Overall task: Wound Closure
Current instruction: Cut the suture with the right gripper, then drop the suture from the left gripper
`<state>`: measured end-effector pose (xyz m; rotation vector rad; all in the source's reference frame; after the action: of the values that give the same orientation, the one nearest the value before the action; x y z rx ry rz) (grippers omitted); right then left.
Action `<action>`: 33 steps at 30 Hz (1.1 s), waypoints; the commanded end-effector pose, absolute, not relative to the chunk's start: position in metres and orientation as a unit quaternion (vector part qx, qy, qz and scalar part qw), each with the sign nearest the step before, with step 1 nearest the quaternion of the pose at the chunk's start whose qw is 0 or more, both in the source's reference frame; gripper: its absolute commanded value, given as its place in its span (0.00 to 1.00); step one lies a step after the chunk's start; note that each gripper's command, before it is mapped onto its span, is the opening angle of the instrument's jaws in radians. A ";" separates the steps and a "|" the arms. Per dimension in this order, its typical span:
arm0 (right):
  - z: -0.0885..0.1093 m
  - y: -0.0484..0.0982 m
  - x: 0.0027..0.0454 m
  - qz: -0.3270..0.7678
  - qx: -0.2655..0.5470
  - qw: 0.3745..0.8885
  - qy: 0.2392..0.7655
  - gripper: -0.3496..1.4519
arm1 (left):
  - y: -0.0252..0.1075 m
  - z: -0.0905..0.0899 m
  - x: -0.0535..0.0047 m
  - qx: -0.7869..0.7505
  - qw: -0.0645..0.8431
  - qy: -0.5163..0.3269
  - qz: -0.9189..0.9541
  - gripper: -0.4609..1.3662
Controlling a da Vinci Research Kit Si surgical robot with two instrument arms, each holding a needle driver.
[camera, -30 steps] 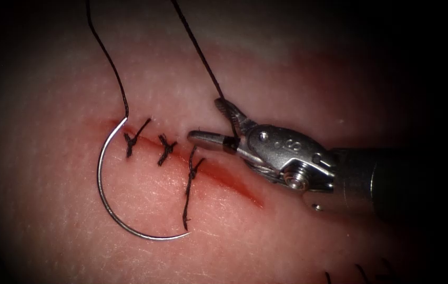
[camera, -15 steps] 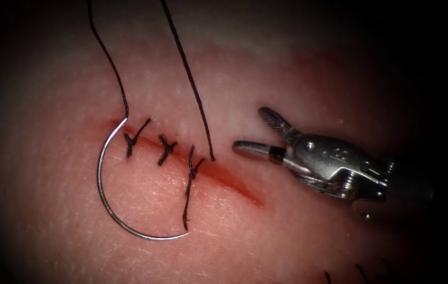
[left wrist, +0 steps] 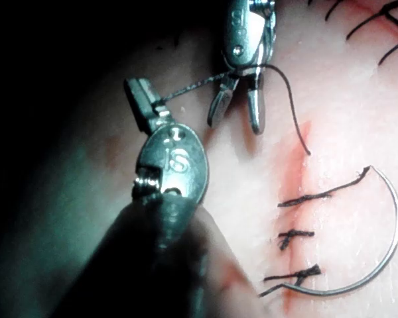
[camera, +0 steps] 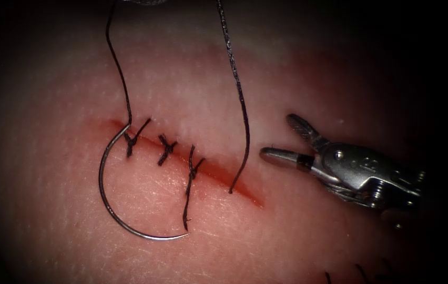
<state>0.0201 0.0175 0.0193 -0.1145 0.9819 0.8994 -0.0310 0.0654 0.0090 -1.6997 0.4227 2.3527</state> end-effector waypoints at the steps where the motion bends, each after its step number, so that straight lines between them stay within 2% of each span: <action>1: 0.019 0.017 0.0200 0.418 -0.055 0.785 0.454 0.86 | 0.065 0.009 -0.0318 -0.578 0.103 0.138 0.798 0.06; 9: 0.019 0.017 0.0189 0.418 -0.061 0.786 0.452 0.86 | 0.062 0.015 -0.0396 -0.589 0.093 0.108 0.795 0.06; 15: 0.018 0.016 0.0171 0.426 -0.072 0.788 0.440 0.85 | 0.061 0.018 -0.0415 -0.598 0.098 0.083 0.791 0.06; 24: 0.016 0.017 0.0117 0.446 -0.102 0.796 0.397 0.85 | 0.056 0.024 -0.0426 -0.599 0.117 0.046 0.791 0.06; 33: 0.012 0.019 0.0072 0.438 -0.135 0.816 0.353 0.85 | 0.053 0.030 -0.0474 -0.606 0.125 0.007 0.786 0.06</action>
<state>0.0065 0.0188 0.0114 -0.2988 0.7394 0.9361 -0.0484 0.0522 0.0308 -1.7603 0.0100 2.2745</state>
